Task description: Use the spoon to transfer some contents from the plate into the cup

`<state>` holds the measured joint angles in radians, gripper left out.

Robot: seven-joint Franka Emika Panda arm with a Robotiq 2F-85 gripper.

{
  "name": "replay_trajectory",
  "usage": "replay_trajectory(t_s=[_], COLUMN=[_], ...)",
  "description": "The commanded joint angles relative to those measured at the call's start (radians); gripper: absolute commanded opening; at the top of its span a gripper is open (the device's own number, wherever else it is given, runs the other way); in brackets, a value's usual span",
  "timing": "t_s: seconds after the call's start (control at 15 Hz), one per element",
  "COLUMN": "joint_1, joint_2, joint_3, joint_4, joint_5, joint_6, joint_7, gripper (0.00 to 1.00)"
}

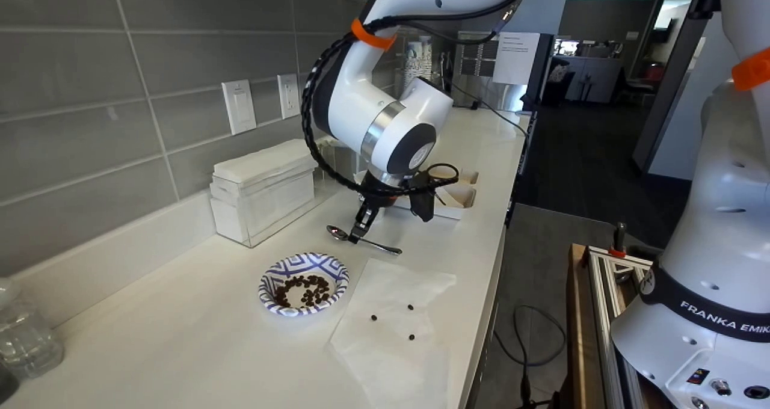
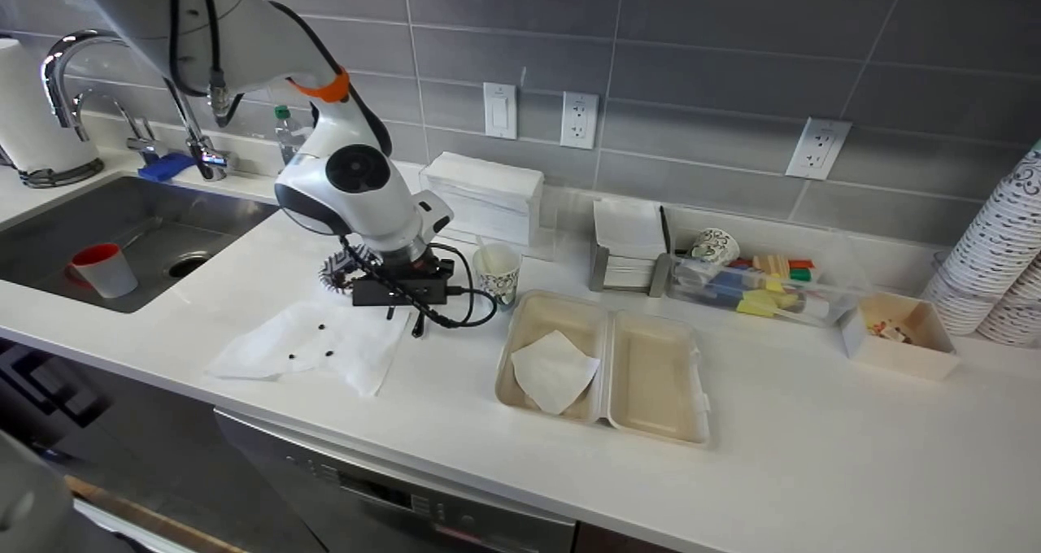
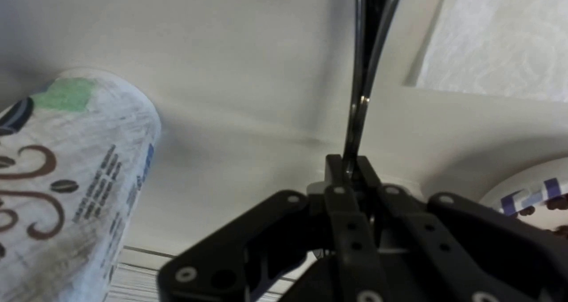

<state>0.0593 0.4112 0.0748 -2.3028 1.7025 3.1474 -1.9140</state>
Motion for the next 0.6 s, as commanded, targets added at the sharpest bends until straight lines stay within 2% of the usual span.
replay_trajectory(t_s=[0.0,0.2,0.27,0.53], joint_1=[0.018,0.019,0.021,0.020], joint_2=[0.061,0.080,0.083,0.080], joint_3=[-0.007,-0.006,-0.007,-0.011], joint_4=[0.048,0.062,0.067,0.070], joint_5=[0.025,0.020,0.022,0.021], joint_6=[0.042,0.035,0.040,0.046], joint_7=[-0.025,-0.029,-0.034,-0.038], gripper=[0.02,0.02,0.23,0.41])
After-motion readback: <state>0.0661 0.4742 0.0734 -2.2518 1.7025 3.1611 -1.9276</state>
